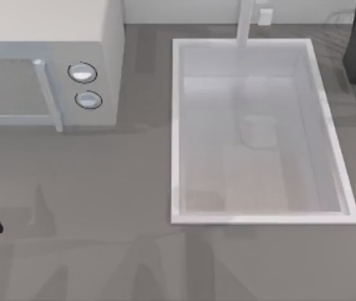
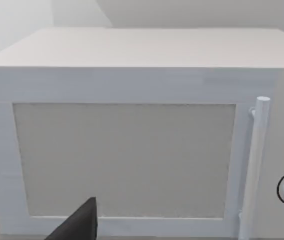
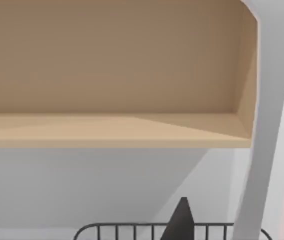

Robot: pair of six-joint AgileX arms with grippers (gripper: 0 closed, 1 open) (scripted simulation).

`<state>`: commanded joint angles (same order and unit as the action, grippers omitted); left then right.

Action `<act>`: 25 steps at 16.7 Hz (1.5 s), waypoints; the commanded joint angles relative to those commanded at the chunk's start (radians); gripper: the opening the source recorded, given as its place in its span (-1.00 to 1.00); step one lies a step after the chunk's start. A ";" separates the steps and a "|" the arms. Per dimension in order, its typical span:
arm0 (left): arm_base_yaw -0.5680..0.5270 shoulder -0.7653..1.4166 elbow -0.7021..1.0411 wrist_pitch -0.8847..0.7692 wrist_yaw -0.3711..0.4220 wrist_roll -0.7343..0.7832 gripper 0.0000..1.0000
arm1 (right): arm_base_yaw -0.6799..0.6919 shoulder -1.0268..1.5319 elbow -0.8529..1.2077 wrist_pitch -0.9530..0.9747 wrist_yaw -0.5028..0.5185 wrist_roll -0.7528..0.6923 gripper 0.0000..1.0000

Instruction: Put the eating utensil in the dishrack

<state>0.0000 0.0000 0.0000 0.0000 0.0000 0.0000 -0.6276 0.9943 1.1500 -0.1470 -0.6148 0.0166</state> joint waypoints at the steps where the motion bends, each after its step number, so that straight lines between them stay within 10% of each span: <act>1: 0.000 0.000 0.000 0.000 0.000 0.000 1.00 | 0.011 0.009 -0.001 0.011 0.000 0.000 -1.00; 16: 0.000 0.000 0.000 0.000 0.000 0.000 1.00 | 0.254 0.739 -0.130 0.900 0.304 0.000 -1.00; 23: 0.000 0.000 0.000 0.000 0.000 0.000 1.00 | 0.321 0.803 -0.171 0.970 0.338 0.000 -1.00; 25: 0.000 0.000 0.000 0.000 0.000 0.000 1.00 | 0.321 0.803 -0.171 0.970 0.338 0.000 -0.70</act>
<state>0.0000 0.0000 0.0000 0.0000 0.0000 0.0000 -0.3068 1.7970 0.9786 0.8231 -0.2772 0.0162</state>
